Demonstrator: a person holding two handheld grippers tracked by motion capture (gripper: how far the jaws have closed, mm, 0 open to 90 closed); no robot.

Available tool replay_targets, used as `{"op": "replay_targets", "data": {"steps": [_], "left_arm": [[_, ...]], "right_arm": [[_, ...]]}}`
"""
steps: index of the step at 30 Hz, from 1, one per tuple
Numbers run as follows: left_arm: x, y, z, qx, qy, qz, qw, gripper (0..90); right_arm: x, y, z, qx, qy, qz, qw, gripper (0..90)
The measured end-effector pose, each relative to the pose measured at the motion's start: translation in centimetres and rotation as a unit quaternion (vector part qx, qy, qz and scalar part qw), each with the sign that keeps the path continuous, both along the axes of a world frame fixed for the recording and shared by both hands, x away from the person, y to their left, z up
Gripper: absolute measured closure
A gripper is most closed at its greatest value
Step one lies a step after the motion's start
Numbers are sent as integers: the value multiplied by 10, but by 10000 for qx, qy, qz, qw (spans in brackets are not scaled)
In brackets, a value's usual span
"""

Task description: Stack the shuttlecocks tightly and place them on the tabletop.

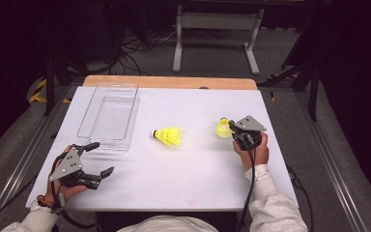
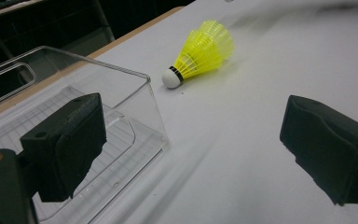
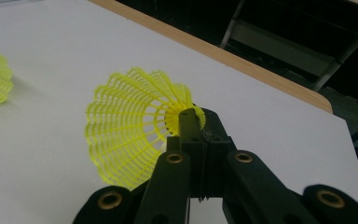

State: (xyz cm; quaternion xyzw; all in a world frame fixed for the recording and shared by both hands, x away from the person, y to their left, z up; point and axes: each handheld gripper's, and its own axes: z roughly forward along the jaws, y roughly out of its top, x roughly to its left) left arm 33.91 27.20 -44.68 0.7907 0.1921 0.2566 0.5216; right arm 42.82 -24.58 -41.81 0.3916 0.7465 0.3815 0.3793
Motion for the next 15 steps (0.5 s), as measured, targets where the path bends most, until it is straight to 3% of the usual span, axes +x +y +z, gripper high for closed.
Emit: {"op": "replay_targets", "data": {"steps": [7, 15], "left_arm": [[0, 0, 0, -18, 13, 9, 10000, 79], [0, 0, 0, -20, -3, 14, 10000, 78]], "right_arm": [[-4, 2, 4, 250, -29, 234, 9994, 900], [-10, 8, 7, 568, -17, 639, 9963, 900]]}}
